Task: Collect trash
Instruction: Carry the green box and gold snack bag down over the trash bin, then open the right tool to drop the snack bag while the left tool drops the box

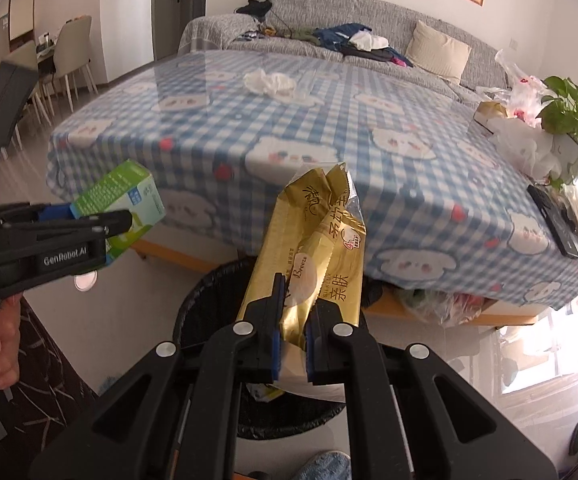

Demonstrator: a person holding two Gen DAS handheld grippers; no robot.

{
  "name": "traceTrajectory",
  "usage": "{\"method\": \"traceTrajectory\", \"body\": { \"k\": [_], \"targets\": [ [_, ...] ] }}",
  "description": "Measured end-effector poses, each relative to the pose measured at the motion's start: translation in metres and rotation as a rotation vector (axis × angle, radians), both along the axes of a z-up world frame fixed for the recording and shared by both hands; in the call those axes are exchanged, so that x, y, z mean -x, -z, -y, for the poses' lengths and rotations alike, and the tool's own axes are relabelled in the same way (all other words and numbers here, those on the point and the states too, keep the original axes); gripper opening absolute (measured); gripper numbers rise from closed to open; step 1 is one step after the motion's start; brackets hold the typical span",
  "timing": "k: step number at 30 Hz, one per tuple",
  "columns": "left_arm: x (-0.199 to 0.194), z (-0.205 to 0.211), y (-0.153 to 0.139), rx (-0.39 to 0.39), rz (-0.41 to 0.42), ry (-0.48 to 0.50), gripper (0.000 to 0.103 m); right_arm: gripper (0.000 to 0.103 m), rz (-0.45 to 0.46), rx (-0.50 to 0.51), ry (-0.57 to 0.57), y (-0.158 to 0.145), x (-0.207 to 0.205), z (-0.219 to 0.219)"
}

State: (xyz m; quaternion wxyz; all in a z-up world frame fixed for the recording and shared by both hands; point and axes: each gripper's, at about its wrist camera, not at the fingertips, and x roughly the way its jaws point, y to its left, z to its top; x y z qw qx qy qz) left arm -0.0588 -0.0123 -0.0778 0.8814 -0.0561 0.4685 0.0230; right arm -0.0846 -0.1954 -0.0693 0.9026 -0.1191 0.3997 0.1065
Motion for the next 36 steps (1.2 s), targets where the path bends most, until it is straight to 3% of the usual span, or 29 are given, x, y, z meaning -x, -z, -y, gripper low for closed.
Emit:
{"method": "traceTrajectory", "body": {
  "k": [17,25,36],
  "targets": [
    [0.006,0.009,0.063,0.002,-0.076,0.000,0.054,0.007,-0.161,-0.015,0.043,0.064,-0.013,0.007],
    [0.004,0.015,0.092,-0.053,-0.129,0.010,0.054,0.007,-0.206,0.008,0.056,0.086,-0.026,0.006],
    [-0.001,0.017,0.109,-0.062,-0.162,0.014,0.054,0.008,-0.273,-0.006,0.059,0.110,-0.042,0.000]
  ]
}}
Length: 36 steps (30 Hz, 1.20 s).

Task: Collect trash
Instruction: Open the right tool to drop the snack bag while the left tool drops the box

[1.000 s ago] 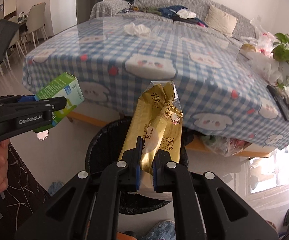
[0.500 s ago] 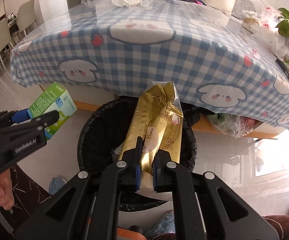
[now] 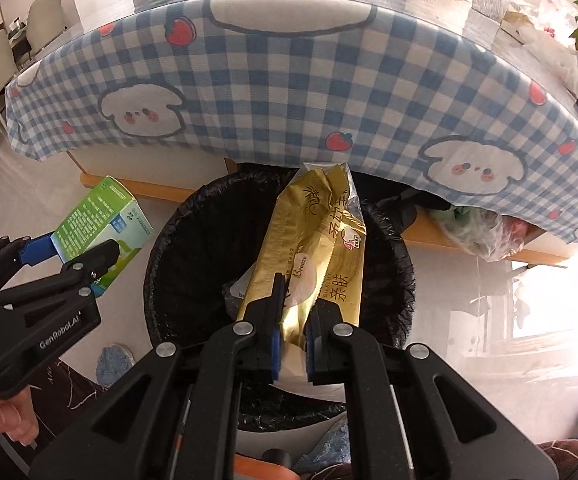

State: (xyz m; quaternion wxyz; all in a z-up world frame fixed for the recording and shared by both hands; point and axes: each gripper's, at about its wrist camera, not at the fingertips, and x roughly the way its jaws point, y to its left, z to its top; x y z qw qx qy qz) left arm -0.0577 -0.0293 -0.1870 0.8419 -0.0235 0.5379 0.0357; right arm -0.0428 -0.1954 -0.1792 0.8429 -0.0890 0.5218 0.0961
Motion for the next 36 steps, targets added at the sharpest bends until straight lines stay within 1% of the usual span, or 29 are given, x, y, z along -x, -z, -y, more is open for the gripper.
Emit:
{"method": "traceTrajectory", "body": {
  "k": [1,2,4,5,6,8,10,11,13,14,16,20,24,28,36],
  "targets": [
    [0.000,0.000,0.000,0.001,0.002,0.000,0.054,0.011,-0.001,-0.007,0.001,0.000,-0.001,0.000],
    [-0.001,0.000,-0.001,0.003,0.005,0.003,0.054,0.011,0.000,-0.013,0.000,0.000,-0.001,-0.001],
    [-0.002,0.001,-0.003,0.008,0.010,0.005,0.054,0.026,0.010,-0.026,0.005,-0.002,-0.001,-0.001],
    [-0.003,0.002,-0.004,0.009,0.012,0.007,0.054,0.035,0.019,-0.030,0.008,-0.004,-0.002,0.000],
    [-0.004,0.003,-0.004,0.011,0.011,0.008,0.054,0.041,0.026,-0.029,0.014,-0.005,-0.002,0.001],
    [-0.006,0.007,-0.003,0.016,0.006,0.014,0.054,0.046,0.024,-0.038,0.025,-0.006,-0.004,0.004],
    [-0.008,0.012,-0.002,0.016,0.002,0.022,0.054,0.061,0.029,-0.038,0.056,-0.006,-0.007,0.011],
    [-0.010,0.016,-0.001,0.020,-0.002,0.031,0.054,0.063,0.028,-0.042,0.071,-0.006,-0.008,0.016],
    [-0.012,0.022,0.001,0.023,-0.007,0.041,0.054,0.072,0.014,-0.048,0.104,-0.004,-0.013,0.026],
    [-0.014,0.026,0.003,0.026,-0.011,0.049,0.054,0.074,0.010,-0.054,0.129,-0.002,-0.015,0.034],
    [-0.017,0.032,0.006,0.037,-0.022,0.057,0.054,0.081,0.002,-0.057,0.166,-0.001,-0.017,0.048],
    [-0.022,0.042,0.011,0.041,-0.030,0.074,0.054,0.087,-0.010,-0.057,0.221,0.001,-0.018,0.070],
    [-0.026,0.053,0.015,0.038,-0.036,0.092,0.054,0.094,-0.010,-0.032,0.265,0.001,-0.018,0.087],
    [-0.028,0.064,0.021,0.031,-0.047,0.116,0.055,0.095,0.007,-0.008,0.290,-0.004,-0.017,0.098],
    [-0.032,0.085,0.024,0.033,-0.040,0.167,0.056,0.095,0.014,0.035,0.308,-0.008,-0.016,0.107]
  ]
}}
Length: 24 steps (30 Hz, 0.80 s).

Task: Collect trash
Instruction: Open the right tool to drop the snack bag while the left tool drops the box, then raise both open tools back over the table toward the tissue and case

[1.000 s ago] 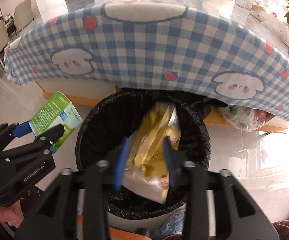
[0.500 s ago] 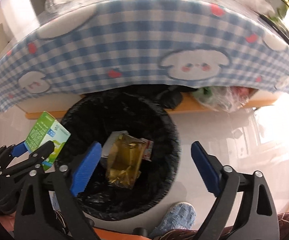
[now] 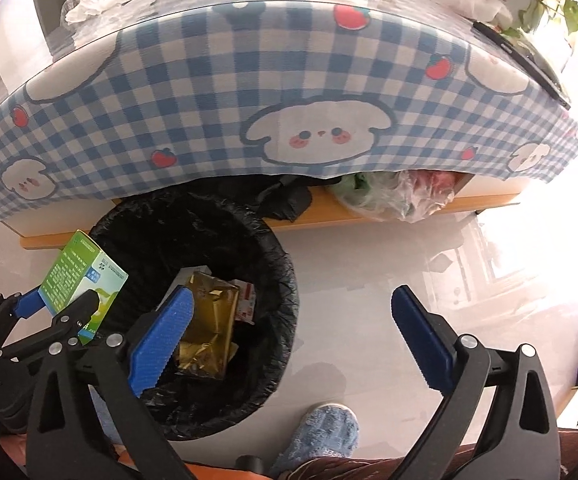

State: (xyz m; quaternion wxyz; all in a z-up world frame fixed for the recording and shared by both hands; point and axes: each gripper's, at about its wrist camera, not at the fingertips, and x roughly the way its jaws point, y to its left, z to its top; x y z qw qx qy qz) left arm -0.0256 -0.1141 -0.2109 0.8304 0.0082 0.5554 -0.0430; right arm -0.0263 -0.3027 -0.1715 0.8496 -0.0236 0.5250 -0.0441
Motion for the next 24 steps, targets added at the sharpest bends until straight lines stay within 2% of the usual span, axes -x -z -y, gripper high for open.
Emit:
{"method": "traceTrajectory", "body": {
  "k": [3,5,8,14,16,24],
  "targets": [
    [-0.002,0.004,-0.001,-0.007,0.013,0.014,0.059,0.095,0.005,0.005,0.005,-0.002,0.001,0.002],
    [-0.002,0.004,-0.004,-0.013,0.024,0.014,0.073,0.095,0.008,0.004,0.005,-0.003,0.001,0.003],
    [-0.002,0.004,-0.009,-0.027,0.044,0.010,0.080,0.095,0.019,-0.003,0.005,-0.007,0.002,0.002],
    [-0.001,-0.007,-0.032,-0.008,0.101,-0.011,0.094,0.095,0.057,-0.016,-0.013,-0.018,-0.002,-0.003],
    [-0.001,-0.011,-0.044,-0.004,0.126,-0.013,0.097,0.095,0.079,-0.020,-0.029,-0.026,-0.002,-0.007],
    [-0.001,-0.021,-0.077,-0.001,0.178,-0.021,0.097,0.095,0.180,-0.034,-0.090,-0.064,-0.004,-0.024]
  ]
}}
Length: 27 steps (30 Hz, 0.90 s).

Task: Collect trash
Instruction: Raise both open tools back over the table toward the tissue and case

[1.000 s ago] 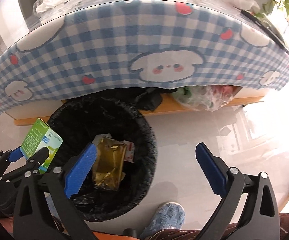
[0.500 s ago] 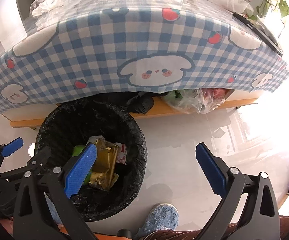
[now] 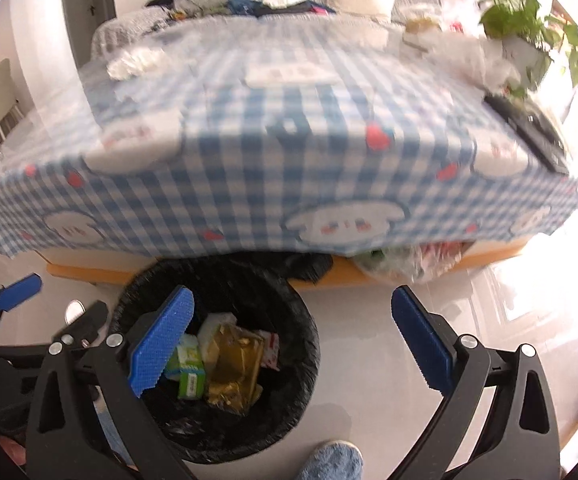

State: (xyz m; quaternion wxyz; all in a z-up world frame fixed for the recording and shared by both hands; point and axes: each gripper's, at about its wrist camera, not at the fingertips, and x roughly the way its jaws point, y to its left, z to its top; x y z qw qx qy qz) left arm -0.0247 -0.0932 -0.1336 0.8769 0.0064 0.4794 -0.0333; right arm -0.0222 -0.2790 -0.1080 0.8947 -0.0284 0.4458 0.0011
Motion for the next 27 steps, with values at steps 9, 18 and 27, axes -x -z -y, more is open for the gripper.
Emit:
{"method": "traceTrajectory", "body": {
  "k": [9,18,27],
  "targets": [
    [-0.016,-0.018,-0.041,0.021,0.053,-0.014,0.097,0.095,0.056,-0.036,-0.016,-0.035,-0.023,-0.005],
    [-0.050,-0.042,-0.075,0.036,0.105,-0.053,0.097,0.095,0.133,-0.049,-0.035,-0.068,-0.049,-0.014],
    [-0.079,-0.062,-0.090,0.052,0.114,-0.093,0.097,0.095,0.161,-0.046,-0.070,-0.087,-0.076,-0.029]
  ]
}}
